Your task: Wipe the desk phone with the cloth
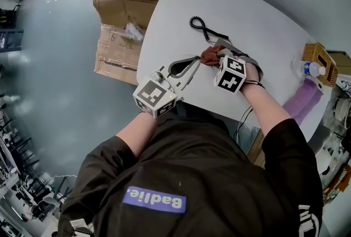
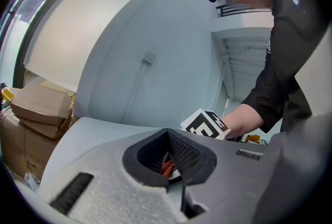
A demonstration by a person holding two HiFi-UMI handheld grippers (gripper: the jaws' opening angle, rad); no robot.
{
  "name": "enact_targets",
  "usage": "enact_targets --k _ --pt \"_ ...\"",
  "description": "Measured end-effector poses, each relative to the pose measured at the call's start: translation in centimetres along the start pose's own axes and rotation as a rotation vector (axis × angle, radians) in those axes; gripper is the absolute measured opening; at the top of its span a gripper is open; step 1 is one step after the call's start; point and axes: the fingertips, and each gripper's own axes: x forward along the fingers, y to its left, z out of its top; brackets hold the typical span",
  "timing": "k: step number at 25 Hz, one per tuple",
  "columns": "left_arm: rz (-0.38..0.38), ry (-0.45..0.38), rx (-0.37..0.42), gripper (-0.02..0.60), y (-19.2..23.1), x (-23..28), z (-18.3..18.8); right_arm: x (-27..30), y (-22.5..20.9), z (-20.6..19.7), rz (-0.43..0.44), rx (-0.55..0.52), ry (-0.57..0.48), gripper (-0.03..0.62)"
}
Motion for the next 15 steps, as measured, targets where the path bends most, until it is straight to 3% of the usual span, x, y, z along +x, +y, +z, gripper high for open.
enact_targets --k 9,15 --pt "-0.001 0.005 0.019 0.009 -1.5 0.9 0.0 -2.5 -6.2 -4.1 -0.150 0.047 0.035 0.110" --pt "-0.002 0.001 0.019 0.009 -3.0 0.9 -0.2 -3.2 -3.9 -4.0 -0.106 0.034 0.009 0.110"
